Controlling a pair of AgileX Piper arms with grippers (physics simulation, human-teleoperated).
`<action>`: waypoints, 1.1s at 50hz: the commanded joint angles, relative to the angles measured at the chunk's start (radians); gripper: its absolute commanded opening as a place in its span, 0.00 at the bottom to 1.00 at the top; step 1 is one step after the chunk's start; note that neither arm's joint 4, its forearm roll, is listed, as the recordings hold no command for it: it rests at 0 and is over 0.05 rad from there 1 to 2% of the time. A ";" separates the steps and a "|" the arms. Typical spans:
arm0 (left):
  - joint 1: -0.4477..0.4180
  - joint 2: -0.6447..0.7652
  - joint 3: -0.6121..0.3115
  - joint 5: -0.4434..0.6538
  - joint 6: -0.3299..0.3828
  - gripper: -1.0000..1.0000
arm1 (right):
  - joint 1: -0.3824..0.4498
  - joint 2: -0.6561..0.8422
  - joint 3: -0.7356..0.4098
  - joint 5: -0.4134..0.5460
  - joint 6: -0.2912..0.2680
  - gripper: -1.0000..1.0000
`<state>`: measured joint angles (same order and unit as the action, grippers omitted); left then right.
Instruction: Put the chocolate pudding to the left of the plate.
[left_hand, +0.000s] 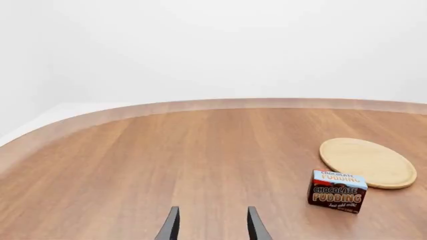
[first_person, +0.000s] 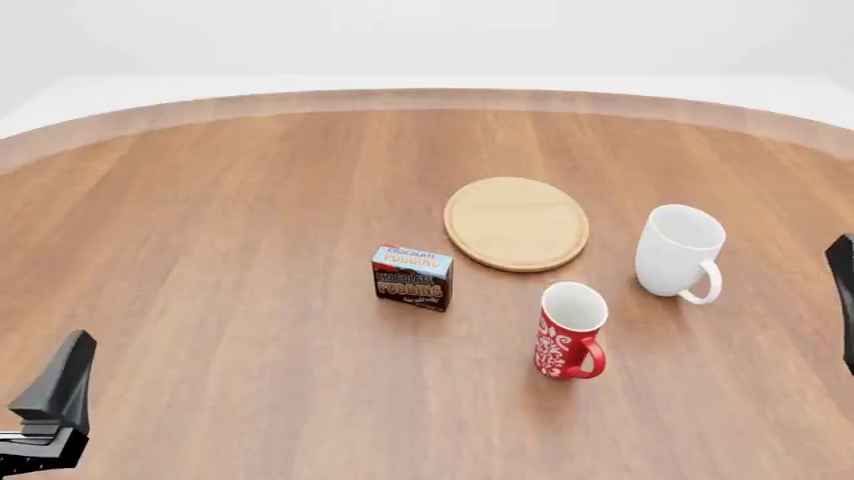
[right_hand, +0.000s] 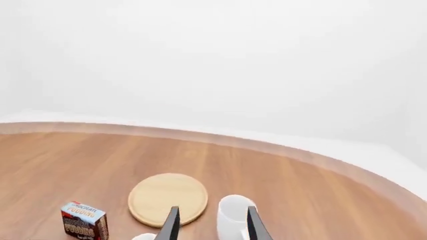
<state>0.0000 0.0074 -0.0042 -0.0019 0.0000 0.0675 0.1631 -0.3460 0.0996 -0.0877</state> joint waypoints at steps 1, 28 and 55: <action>0.000 0.000 0.000 0.000 0.000 1.00 | 0.079 0.225 -0.226 0.054 -0.071 1.00; 0.000 0.000 0.000 0.000 0.000 1.00 | 0.262 0.851 -0.763 0.248 -0.304 1.00; 0.000 0.000 0.000 0.000 0.000 1.00 | 0.412 1.101 -0.920 0.442 -0.401 1.00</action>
<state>0.0000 0.0075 -0.0043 -0.0019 0.0000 0.4419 1.1824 -1.2422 0.5056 -0.4700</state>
